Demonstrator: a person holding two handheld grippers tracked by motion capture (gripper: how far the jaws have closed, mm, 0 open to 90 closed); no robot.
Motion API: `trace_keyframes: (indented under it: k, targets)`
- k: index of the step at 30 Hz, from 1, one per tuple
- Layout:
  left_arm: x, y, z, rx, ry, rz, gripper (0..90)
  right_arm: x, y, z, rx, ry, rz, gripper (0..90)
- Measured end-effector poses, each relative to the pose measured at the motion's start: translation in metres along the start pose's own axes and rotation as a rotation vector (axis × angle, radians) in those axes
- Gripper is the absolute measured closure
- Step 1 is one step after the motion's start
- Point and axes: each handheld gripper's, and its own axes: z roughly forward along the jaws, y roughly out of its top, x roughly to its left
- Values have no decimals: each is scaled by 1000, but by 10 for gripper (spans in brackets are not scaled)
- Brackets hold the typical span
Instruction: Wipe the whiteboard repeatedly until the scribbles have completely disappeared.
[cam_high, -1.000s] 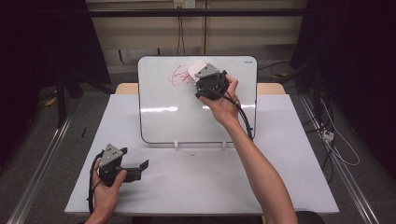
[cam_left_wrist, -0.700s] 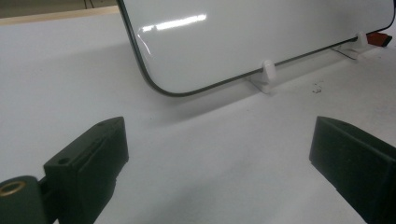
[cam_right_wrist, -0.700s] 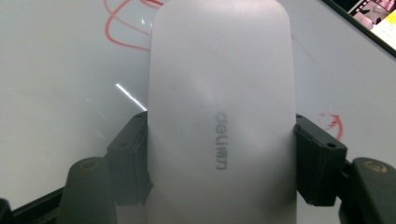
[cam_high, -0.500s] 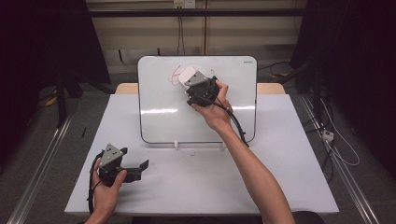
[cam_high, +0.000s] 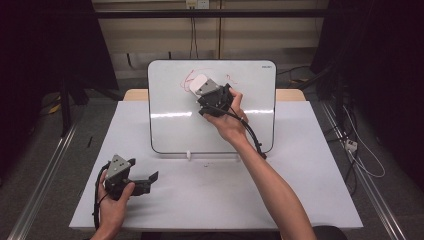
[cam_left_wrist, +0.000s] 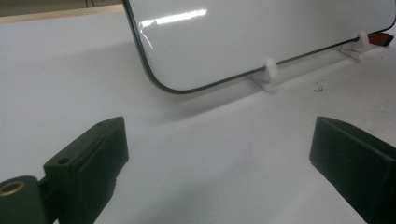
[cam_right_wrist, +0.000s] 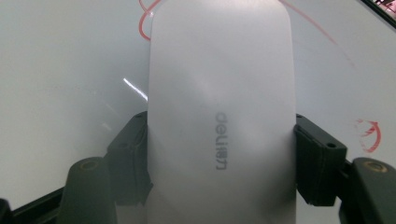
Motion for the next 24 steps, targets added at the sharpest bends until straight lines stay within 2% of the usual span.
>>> trace_keyframes:
  k: [5,8,18,24]
  targets:
    - [0,0,-2,-2,5,0,45,-4,-2,-1,4,-8,11,316]
    - [1,0,-2,-2,5,0,45,-12,-6,-4,15,-19,35,316]
    - [1,-1,-2,-5,15,2,45,-50,-25,-15,42,-66,132,316]
    - [0,-1,-1,-8,22,-3,45,-66,-34,-20,51,-78,170,316]
